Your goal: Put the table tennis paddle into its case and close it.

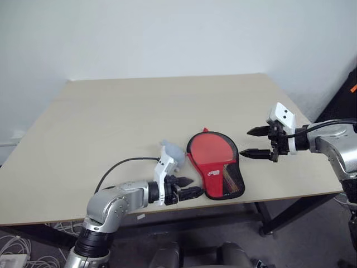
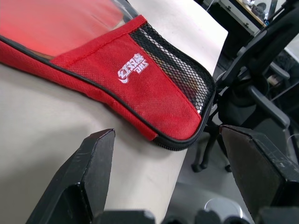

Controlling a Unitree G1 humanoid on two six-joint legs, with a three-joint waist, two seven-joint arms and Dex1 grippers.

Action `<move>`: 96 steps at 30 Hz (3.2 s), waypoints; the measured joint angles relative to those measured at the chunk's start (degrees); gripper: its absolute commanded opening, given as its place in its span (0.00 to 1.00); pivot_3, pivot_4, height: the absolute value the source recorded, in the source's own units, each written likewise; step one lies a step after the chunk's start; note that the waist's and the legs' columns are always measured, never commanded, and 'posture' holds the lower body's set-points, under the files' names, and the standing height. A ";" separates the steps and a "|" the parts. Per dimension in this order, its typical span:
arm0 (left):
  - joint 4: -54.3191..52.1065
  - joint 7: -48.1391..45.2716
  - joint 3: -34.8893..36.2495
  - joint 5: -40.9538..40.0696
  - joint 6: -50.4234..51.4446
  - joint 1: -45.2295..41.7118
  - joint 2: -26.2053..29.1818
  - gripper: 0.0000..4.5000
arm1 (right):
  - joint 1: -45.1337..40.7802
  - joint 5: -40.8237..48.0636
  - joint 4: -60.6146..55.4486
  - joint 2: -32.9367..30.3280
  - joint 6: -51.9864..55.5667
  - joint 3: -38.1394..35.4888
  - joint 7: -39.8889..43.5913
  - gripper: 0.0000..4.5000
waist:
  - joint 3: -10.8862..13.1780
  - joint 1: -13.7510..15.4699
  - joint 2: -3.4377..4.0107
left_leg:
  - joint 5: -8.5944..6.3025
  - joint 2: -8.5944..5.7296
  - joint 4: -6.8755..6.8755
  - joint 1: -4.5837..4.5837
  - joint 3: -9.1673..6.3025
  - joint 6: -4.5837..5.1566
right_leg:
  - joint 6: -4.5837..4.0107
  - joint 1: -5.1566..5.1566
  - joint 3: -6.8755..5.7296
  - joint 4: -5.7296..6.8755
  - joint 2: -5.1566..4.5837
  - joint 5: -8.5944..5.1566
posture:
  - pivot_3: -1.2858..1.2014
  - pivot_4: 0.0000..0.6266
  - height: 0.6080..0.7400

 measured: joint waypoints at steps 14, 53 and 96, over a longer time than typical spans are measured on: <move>7.22 5.33 0.61 -0.96 4.54 -2.68 -7.50 0.84 | 1.72 1.54 -2.79 1.91 3.51 -1.28 -4.05 1.00 | -0.03 0.53 0.00 | 0.00 -0.05 0.06 0.02 -0.01 0.00 | 0.00 0.10 -0.01 0.00 -0.02 0.00 | 0.52 0.00 0.68; 12.76 10.94 -1.56 3.45 11.07 -9.88 -12.78 0.01 | 0.32 3.94 -6.06 4.80 7.61 -1.30 -8.71 1.00 | -0.04 1.35 -0.01 | 0.00 -0.09 0.11 -0.02 -0.03 0.00 | 0.01 0.09 0.00 -0.01 -0.04 0.00 | 0.52 0.00 0.68; -22.15 16.50 -1.27 -7.87 17.84 2.64 8.42 0.73 | -3.57 6.30 -6.23 6.67 9.93 3.19 -5.99 1.00 | -0.01 1.03 -0.04 | -0.02 -0.01 0.00 0.01 0.04 -0.05 | -0.19 -0.02 0.01 -0.03 0.00 -0.08 | 0.52 0.00 0.68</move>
